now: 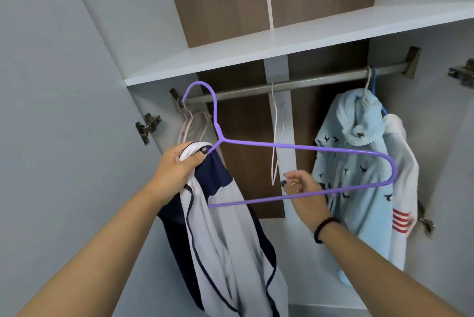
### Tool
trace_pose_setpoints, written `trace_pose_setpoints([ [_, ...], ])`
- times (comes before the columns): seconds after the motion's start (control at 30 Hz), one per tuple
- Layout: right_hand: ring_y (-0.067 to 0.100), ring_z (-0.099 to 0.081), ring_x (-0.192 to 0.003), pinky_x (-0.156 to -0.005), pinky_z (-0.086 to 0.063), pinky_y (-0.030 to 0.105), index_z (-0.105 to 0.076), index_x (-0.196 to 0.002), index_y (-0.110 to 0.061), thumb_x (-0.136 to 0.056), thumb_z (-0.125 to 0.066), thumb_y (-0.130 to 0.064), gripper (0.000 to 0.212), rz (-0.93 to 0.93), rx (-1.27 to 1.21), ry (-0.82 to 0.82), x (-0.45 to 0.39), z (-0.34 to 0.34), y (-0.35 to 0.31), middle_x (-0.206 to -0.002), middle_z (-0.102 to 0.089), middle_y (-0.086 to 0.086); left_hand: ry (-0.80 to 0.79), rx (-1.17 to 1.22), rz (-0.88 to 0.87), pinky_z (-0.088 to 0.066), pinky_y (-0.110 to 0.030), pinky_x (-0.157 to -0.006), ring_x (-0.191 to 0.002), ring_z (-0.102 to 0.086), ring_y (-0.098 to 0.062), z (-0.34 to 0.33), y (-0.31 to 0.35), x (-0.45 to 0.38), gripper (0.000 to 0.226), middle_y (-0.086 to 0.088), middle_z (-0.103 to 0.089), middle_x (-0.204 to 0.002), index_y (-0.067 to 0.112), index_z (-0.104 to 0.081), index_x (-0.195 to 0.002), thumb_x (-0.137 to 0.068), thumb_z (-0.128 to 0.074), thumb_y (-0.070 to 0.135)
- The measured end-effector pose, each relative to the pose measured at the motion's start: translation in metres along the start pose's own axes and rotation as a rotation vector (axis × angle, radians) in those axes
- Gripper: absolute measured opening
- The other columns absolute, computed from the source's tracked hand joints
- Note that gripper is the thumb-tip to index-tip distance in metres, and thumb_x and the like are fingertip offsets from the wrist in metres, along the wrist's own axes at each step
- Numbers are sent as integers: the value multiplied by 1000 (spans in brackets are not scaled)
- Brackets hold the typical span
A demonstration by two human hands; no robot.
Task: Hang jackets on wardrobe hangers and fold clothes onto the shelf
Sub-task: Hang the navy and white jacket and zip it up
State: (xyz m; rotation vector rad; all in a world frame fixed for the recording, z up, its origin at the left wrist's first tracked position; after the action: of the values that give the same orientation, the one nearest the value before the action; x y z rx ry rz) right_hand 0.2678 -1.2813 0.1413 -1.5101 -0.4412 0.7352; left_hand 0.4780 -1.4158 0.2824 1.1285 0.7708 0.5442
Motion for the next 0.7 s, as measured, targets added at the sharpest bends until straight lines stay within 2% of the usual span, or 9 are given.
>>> trace_pose_setpoints([
  [0.07,10,-60,-97,-85,-49,15,-57,-115,-18,-85,-66,-4,34,24,11,-286,3,-52,-8,-104,-62,-4,-21,36,-9,-45,-34,-77,-80,-59,-21,10,5,-1,19,-7,-66,-82,27,-77,-80,-64,-70,37],
  [0.13,3,-54,-112,-96,-43,18,-50,-129,-25,-84,-70,-18,50,59,99,-511,7,-97,-16,-119,-58,-11,-47,60,-6,-49,-27,-71,-73,-63,-15,21,9,-1,24,-1,-69,-77,25,-77,-79,-61,-70,39],
  [0.23,10,-61,-105,-94,-51,31,-56,-123,-24,-80,-70,-30,46,45,110,-672,10,-143,-23,-116,-65,-3,-79,71,-10,-53,-23,-65,-68,-66,-14,38,12,-3,18,-2,-71,-75,21,-77,-78,-64,-71,31],
  [0.3,14,-61,-79,-73,-54,33,-59,-106,-7,-80,-68,-28,35,65,118,-685,9,-155,-26,-93,-67,8,-82,80,-15,-53,-22,-62,-66,-66,-13,47,14,-4,11,-2,-70,-73,20,-77,-76,-71,-67,19],
  [0.4,10,-45,-61,-57,-39,26,-54,-81,4,-83,-63,-12,18,134,166,-573,-2,-148,-26,-67,-51,4,-94,75,-21,-51,-20,-59,-64,-66,-12,59,12,-5,18,-1,-70,-72,20,-76,-75,-77,-59,15],
  [0.47,10,-41,-55,-56,-35,27,-54,-68,-2,-78,-60,-4,12,184,257,-451,-15,-132,-24,-60,-48,0,-119,69,-15,-51,-19,-60,-65,-66,-12,63,8,-5,8,-1,-70,-73,19,-77,-77,-74,-69,22],
  [0.53,5,-43,-52,-54,-35,20,-57,-64,-14,-76,-63,-2,17,198,346,-387,-29,-112,-27,-57,-50,-6,-131,37,-9,-52,-21,-62,-69,-67,-14,65,2,-7,25,-4,-72,-77,19,-77,-82,-63,-79,35],
  [0.6,4,-49,-54,-53,-36,12,-59,-66,-24,-76,-66,-4,23,191,450,-384,-39,-90,-35,-58,-54,-9,-115,17,3,-53,-22,-63,-71,-68,-15,62,-2,-11,28,-4,-73,-79,21,-78,-83,-61,-73,38],
  [0.7,4,-51,-57,-53,-37,10,-56,-59,-35,-75,-69,-10,33,236,588,-335,-54,-53,-42,-56,-55,-12,-86,13,13,-53,-21,-64,-73,-68,-14,55,-8,-18,29,-3,-74,-80,24,-79,-84,-61,-70,39],
])
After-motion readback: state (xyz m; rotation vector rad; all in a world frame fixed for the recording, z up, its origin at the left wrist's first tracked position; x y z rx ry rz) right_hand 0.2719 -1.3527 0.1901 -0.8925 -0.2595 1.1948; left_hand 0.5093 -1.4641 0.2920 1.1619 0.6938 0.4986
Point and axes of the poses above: each hand's wrist, its own x-axis away from the middle knuckle, its own z-axis out of the back of the hand, y = z × x, the point moved 4 cm from there along -x, towards the middle knuckle
